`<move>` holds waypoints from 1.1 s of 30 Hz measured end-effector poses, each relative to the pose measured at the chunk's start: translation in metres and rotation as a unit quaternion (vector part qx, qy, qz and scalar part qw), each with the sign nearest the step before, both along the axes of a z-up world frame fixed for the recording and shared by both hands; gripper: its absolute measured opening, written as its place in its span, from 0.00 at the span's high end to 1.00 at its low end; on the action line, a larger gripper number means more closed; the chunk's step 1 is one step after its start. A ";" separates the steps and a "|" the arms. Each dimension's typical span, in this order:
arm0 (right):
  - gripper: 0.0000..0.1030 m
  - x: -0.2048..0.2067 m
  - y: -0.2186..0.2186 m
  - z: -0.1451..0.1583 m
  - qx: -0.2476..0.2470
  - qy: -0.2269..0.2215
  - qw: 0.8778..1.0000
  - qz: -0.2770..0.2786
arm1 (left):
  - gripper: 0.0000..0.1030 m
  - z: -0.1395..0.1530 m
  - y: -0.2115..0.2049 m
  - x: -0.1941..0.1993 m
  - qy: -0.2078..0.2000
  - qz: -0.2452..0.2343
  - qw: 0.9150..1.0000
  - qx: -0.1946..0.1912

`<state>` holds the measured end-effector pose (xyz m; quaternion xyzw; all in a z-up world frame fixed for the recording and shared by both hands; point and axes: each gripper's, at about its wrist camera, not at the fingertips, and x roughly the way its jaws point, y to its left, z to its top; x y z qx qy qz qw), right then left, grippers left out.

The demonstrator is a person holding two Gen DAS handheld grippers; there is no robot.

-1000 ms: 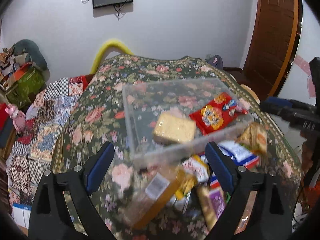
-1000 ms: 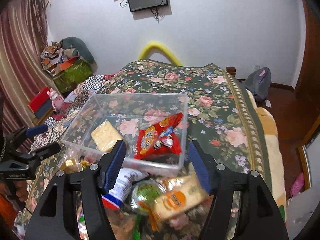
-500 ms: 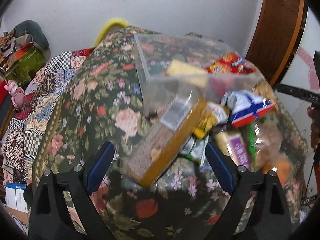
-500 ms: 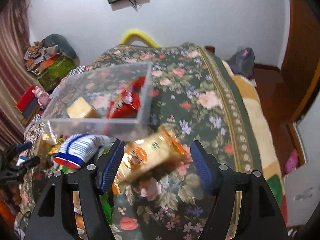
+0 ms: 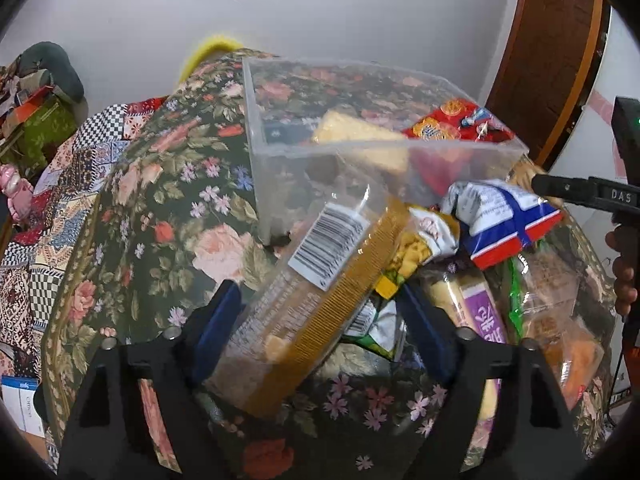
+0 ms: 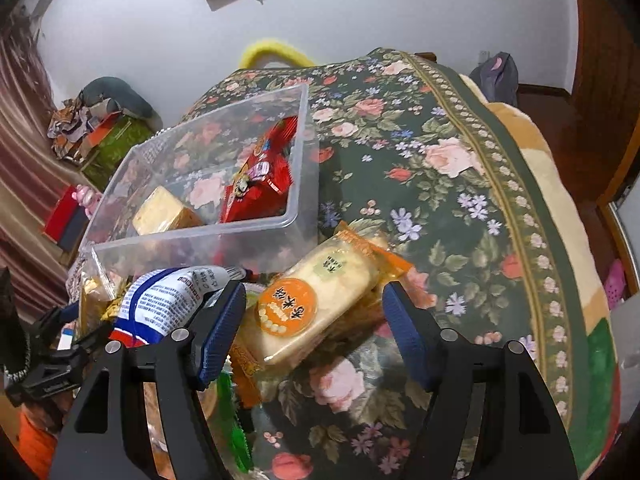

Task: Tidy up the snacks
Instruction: 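Grasp the long wafer pack with the left tool while the right tool grasps the orange-labelled bun, then lower the wafer pack and bun into the clear box and release both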

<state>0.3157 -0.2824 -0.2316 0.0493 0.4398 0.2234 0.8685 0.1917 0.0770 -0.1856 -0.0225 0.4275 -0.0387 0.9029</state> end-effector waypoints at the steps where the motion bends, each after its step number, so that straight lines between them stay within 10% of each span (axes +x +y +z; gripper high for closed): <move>1: 0.34 -0.001 0.002 -0.001 -0.004 0.001 1.000 0.001 | 0.25 0.000 -0.001 -0.002 -0.005 0.001 1.000 0.003; 9: 0.61 -0.010 -0.001 -0.009 -0.019 0.002 1.000 0.015 | 0.60 0.003 -0.006 -0.019 -0.013 -0.014 1.000 -0.003; 23: 0.41 -0.038 -0.026 -0.031 -0.029 0.034 0.999 0.010 | 0.62 0.001 -0.003 -0.033 -0.009 0.016 1.000 -0.010; 27: 0.69 -0.046 -0.025 -0.033 -0.051 0.017 0.998 0.020 | 0.62 0.005 -0.004 -0.038 -0.014 0.021 1.000 -0.009; 33: 0.69 -0.051 -0.032 -0.018 -0.037 -0.008 0.999 0.012 | 0.62 0.021 -0.003 -0.044 -0.031 0.024 0.999 -0.012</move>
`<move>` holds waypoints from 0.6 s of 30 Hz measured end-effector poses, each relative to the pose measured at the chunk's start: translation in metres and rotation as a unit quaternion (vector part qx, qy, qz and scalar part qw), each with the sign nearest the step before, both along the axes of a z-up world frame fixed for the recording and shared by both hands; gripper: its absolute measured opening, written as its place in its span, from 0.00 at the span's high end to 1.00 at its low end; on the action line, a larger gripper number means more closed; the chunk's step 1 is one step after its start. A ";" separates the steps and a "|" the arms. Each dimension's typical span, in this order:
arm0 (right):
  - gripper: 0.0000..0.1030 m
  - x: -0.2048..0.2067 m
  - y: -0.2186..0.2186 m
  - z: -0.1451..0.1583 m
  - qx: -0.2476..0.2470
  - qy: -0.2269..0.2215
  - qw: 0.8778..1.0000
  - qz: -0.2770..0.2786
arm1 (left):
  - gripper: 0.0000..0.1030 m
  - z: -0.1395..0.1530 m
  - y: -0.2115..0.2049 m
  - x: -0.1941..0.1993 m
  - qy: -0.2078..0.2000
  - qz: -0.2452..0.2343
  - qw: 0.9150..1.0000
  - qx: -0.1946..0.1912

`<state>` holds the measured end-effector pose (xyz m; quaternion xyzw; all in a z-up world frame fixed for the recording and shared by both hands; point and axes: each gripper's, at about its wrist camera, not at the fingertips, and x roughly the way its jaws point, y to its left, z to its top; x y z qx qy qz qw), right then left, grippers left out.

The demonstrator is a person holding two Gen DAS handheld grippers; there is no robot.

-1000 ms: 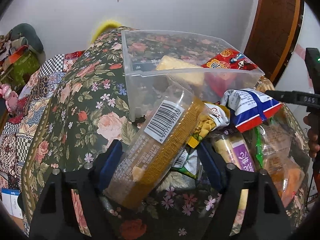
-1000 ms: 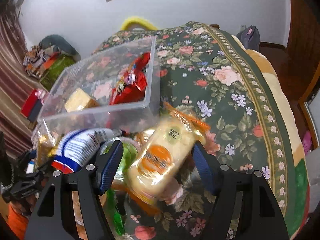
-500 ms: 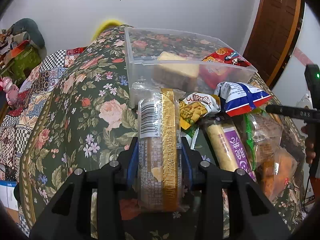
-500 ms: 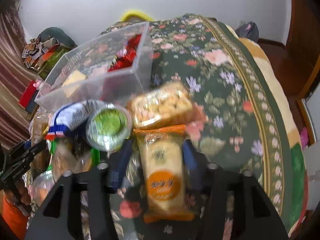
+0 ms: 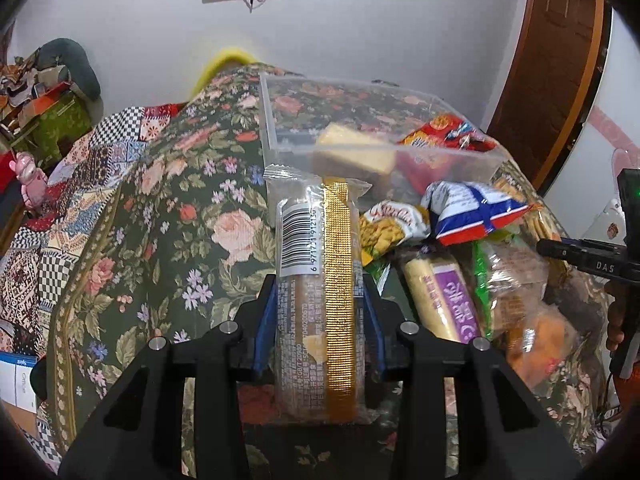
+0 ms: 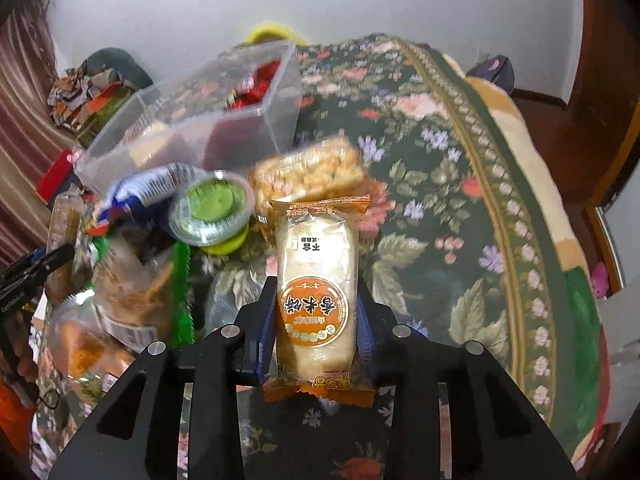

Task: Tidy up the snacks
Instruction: 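Lower the wafer pack and bun into the clear box and release both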

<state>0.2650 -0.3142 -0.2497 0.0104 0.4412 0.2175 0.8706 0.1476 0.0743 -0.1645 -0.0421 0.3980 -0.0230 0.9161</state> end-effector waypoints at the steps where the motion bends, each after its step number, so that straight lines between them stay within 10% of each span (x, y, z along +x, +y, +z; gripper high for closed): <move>1: 0.69 0.000 -0.001 0.006 0.005 -0.005 1.000 -0.001 | 0.62 0.005 0.000 -0.001 -0.004 0.000 1.000 0.000; 18: 0.69 0.016 0.052 0.096 0.042 -0.117 0.991 0.045 | 0.62 0.081 -0.004 0.039 -0.077 -0.007 0.997 -0.012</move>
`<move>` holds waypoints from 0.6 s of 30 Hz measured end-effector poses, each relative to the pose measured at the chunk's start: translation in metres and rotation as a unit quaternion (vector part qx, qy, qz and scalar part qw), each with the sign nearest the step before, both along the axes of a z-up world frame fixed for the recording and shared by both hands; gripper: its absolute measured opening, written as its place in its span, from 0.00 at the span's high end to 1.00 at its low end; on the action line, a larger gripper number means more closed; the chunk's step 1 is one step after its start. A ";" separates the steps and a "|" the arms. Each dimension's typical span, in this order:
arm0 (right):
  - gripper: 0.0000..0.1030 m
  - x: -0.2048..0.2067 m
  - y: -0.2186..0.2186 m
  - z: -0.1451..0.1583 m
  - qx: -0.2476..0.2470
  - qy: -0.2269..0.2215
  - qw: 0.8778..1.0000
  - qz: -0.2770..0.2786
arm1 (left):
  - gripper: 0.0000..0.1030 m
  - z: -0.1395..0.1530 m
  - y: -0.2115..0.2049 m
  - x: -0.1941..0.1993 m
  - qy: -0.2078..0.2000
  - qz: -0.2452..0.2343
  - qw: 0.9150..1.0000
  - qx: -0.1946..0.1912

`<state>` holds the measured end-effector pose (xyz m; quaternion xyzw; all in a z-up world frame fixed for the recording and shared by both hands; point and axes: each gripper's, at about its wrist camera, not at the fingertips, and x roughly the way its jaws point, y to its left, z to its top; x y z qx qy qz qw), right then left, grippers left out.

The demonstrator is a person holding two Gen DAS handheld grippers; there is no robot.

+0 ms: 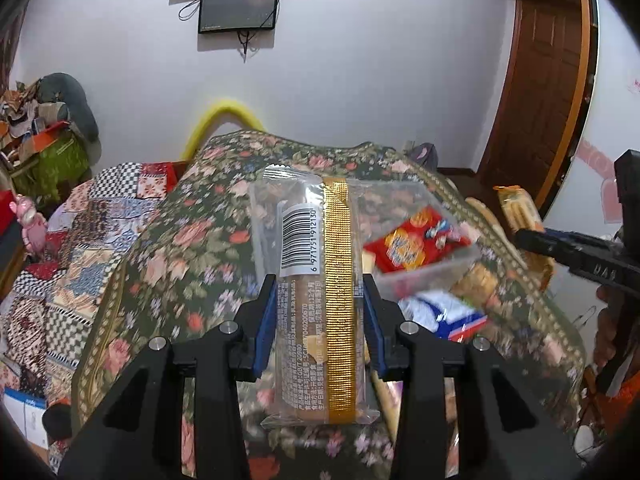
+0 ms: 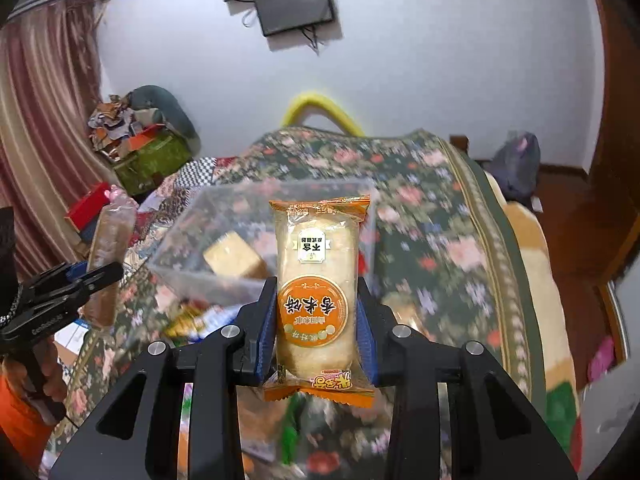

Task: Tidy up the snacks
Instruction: 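Lower the wafer pack and bun into the clear box and release both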

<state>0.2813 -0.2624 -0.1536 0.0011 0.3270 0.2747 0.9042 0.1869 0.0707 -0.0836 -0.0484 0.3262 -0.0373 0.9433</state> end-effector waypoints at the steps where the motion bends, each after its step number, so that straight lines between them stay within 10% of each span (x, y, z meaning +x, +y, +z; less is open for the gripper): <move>1: 0.69 0.003 0.004 0.002 -0.001 -0.004 1.000 0.002 | 0.62 0.002 0.000 0.004 0.000 -0.001 1.000 -0.004; 18: 0.69 0.057 0.080 -0.004 -0.025 0.016 0.999 0.033 | 0.62 -0.006 0.006 0.087 0.016 0.014 1.000 0.002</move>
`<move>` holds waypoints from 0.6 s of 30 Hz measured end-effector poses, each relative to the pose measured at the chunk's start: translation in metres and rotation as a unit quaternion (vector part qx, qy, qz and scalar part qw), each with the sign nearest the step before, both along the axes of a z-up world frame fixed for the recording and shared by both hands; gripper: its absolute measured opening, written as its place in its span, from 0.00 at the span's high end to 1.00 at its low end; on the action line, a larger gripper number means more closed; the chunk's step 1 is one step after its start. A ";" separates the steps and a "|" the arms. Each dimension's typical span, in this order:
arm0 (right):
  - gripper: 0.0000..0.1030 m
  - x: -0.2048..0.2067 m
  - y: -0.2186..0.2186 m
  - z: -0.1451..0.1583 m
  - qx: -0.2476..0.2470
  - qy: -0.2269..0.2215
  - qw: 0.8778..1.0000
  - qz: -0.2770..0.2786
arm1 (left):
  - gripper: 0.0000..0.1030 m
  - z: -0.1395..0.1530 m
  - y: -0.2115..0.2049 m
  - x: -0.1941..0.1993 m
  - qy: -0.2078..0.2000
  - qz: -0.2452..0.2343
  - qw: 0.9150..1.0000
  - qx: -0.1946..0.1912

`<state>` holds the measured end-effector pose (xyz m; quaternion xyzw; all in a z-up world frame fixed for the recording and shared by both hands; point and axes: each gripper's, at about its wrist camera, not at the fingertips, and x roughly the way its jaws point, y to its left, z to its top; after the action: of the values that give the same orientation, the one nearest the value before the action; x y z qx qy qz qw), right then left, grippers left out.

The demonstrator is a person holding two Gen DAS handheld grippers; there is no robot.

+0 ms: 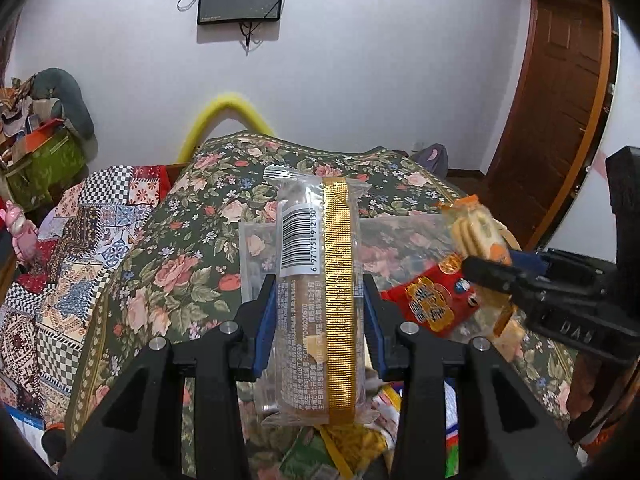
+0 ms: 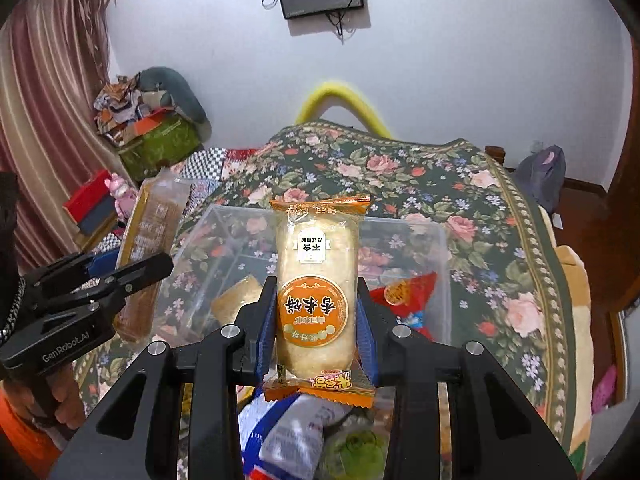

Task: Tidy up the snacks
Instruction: 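Lower the wafer pack and bun into the clear box and release both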

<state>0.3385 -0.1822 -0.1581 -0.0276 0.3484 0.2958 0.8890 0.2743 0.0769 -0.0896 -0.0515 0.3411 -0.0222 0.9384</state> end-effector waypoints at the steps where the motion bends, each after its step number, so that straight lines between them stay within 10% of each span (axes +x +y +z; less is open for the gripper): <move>1: 0.69 0.002 0.002 0.000 -0.003 0.002 1.000 0.000 | 0.62 -0.003 0.001 0.006 0.004 0.003 1.000 0.000; 18: 0.68 0.020 0.031 -0.042 -0.062 0.069 0.996 0.018 | 0.71 -0.029 0.005 0.033 0.036 0.010 0.999 -0.002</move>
<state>0.3586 -0.1513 -0.2005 -0.0679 0.4262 0.2908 0.8539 0.3068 0.0821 -0.1187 -0.0575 0.3739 -0.0119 0.9256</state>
